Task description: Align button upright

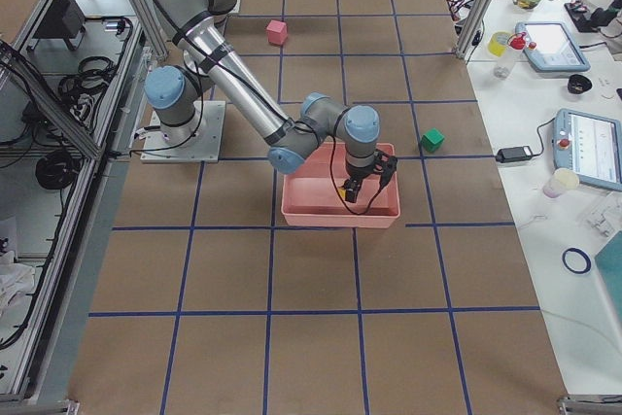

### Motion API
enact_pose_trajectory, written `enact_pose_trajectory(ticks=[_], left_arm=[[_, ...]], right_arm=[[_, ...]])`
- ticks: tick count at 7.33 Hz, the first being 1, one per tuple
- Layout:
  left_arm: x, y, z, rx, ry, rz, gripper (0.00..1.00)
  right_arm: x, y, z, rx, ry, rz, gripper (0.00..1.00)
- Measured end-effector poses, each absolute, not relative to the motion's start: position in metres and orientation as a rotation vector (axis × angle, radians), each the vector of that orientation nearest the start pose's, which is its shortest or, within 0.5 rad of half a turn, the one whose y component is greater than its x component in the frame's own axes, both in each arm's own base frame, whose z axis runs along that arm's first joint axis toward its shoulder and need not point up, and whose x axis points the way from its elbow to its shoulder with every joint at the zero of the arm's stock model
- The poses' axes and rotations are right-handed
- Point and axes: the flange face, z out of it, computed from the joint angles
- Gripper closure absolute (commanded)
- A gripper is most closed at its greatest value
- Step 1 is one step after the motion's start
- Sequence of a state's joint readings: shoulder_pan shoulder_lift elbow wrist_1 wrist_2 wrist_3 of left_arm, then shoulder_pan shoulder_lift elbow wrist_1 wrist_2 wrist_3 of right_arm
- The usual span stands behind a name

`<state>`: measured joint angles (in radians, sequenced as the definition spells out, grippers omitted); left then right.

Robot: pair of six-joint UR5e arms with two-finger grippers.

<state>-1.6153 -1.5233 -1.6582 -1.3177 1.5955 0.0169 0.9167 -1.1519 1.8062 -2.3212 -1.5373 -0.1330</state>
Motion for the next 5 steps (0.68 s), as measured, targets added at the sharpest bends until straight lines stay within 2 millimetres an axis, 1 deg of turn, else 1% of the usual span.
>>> enact_pose_trajectory(ticks=[5], left_arm=[[-0.1525, -0.4839, 0.4952, 0.091, 3.101, -0.332, 0.00]], right_arm=[[-0.2571, -0.5509, 0.2229, 1.367, 2.868, -0.145, 0.00]])
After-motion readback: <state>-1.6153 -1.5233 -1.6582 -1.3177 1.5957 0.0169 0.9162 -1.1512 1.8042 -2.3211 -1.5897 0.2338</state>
